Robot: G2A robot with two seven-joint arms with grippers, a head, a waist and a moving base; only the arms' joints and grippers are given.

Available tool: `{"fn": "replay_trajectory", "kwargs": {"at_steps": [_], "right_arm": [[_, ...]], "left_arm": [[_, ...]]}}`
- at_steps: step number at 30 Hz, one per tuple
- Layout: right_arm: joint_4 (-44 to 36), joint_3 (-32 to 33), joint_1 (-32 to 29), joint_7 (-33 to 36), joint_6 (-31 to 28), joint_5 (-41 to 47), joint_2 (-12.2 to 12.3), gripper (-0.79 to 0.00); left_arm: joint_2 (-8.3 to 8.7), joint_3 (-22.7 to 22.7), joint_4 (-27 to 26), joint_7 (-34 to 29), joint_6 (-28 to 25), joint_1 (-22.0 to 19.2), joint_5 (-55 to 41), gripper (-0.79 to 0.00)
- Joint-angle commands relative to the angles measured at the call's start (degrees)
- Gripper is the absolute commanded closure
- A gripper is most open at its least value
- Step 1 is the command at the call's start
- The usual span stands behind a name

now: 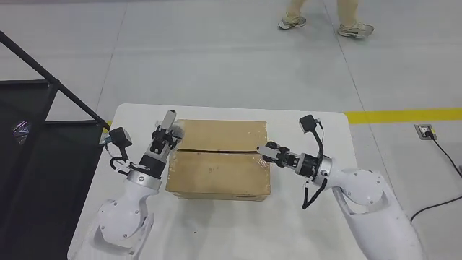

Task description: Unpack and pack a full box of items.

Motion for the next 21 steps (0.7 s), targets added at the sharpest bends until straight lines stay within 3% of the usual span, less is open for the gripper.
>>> {"fn": "replay_trajectory", "kwargs": {"at_steps": [1, 21], "right_arm": [[-0.20, 0.41, -0.43, -0.07, -0.15, 0.16, 0.14, -0.785], [-1.62, 4.31, -4.95, -0.38, -1.81, 2.05, 1.64, -0.785]], "left_arm": [[-0.13, 0.57, 0.42, -0.17, 0.16, -0.37, 0.17, -0.785], [-2.07, 8.84, 5.39, -2.56, 2.28, -5.87, 2.34, -0.785]]}}
